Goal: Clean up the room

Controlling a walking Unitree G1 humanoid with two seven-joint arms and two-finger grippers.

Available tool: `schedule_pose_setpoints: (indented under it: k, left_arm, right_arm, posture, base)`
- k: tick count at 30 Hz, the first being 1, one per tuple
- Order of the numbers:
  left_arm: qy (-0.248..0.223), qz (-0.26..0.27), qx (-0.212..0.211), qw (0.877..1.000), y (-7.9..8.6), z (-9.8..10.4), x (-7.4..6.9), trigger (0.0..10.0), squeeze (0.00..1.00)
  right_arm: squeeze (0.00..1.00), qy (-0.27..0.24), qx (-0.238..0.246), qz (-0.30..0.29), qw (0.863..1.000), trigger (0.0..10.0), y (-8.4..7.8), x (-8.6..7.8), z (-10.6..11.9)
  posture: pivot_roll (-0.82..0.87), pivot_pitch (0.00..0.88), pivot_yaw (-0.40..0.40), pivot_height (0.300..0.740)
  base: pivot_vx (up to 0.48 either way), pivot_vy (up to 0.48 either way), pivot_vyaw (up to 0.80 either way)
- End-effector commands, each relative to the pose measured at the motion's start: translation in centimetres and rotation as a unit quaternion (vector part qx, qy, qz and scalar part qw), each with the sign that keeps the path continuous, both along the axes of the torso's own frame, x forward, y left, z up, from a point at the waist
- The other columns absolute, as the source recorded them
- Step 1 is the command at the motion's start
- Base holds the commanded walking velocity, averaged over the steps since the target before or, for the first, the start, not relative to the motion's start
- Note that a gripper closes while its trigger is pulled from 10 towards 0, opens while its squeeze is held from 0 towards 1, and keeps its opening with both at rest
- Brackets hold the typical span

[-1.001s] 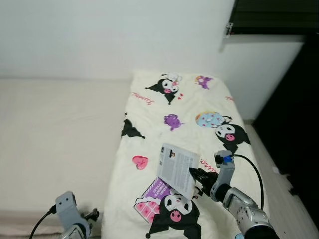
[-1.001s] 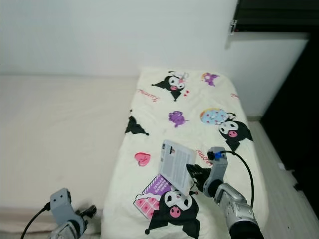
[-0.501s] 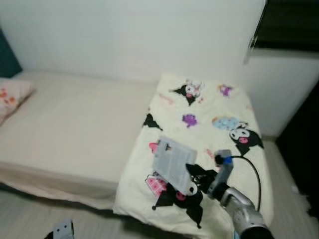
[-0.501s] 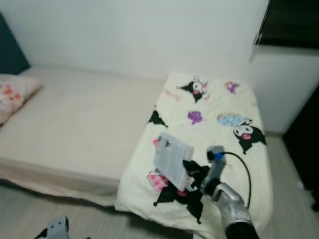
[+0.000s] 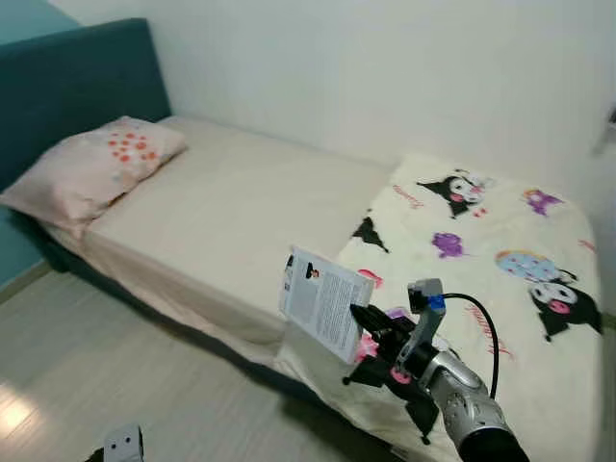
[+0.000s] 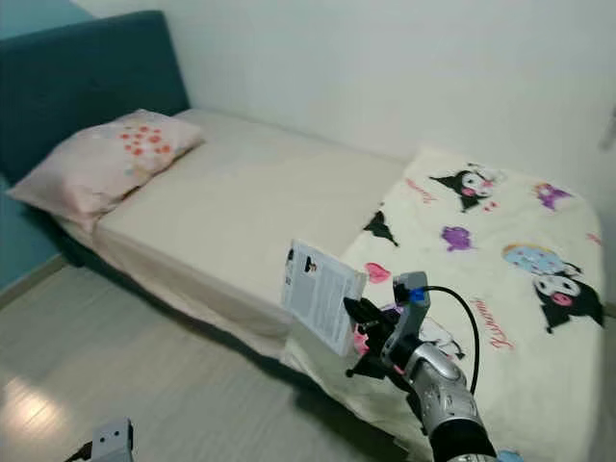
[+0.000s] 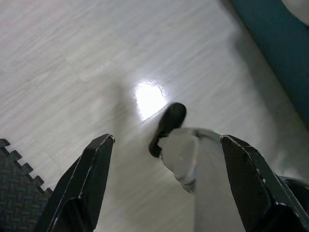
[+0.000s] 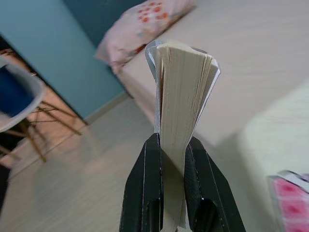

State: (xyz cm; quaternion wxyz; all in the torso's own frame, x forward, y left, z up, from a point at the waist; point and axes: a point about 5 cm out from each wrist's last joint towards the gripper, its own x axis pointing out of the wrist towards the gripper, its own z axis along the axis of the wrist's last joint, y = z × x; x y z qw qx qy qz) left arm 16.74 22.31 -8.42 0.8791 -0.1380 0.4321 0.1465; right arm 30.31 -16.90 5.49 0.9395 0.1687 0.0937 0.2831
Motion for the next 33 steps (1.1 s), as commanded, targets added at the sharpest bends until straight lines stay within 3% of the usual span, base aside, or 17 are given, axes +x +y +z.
schedule_pose_setpoints:
  k: [1,12,14,24,29,33]
  left_arm:
    - [-0.004,-0.013,0.004,1.000,-0.1,0.1,0.3,10.0,0.00]
    - [-0.022,-0.028,-0.002,0.999,-0.8,0.5,1.4,10.0,0.00]
    - [-0.031,-0.035,-0.006,0.999,-1.0,0.7,1.9,10.0,0.00]
    - [-0.042,-0.043,-0.003,0.998,-1.2,1.1,2.8,10.0,0.00]
    - [-0.046,-0.049,-0.005,0.998,-1.6,1.2,3.1,10.0,0.00]
    - [-0.046,-0.050,-0.006,0.998,-1.7,1.2,3.1,10.0,0.00]
  right_arm:
    - [0.00,-0.023,0.003,0.013,1.000,10.0,0.5,0.4,0.7]
    - [0.00,-0.022,0.018,0.053,0.998,10.0,1.9,-0.2,0.3]
    - [0.00,-0.015,0.000,0.047,0.999,10.0,2.0,0.0,0.1]
    - [0.00,-0.014,-0.020,0.036,0.999,10.0,1.9,0.2,-0.1]
    - [0.00,-0.027,-0.019,0.042,0.999,10.0,2.1,0.2,0.2]
    - [0.00,-0.019,-0.020,0.028,0.999,10.0,1.9,0.5,0.1]
  posture:
    - [-0.04,0.058,-0.017,0.740]
    - [-0.04,0.056,-0.017,0.740]
    - [-0.04,0.053,-0.015,0.740]
    - [-0.04,0.048,-0.014,0.740]
    - [-0.04,0.045,-0.011,0.740]
    - [-0.04,0.045,-0.012,0.740]
  base:
    - [0.000,0.000,0.67]
    - [0.000,0.000,0.66]
    - [0.000,0.000,0.29]
    - [0.423,0.000,0.00]
    - [0.480,0.000,0.79]
    - [0.480,0.000,0.00]
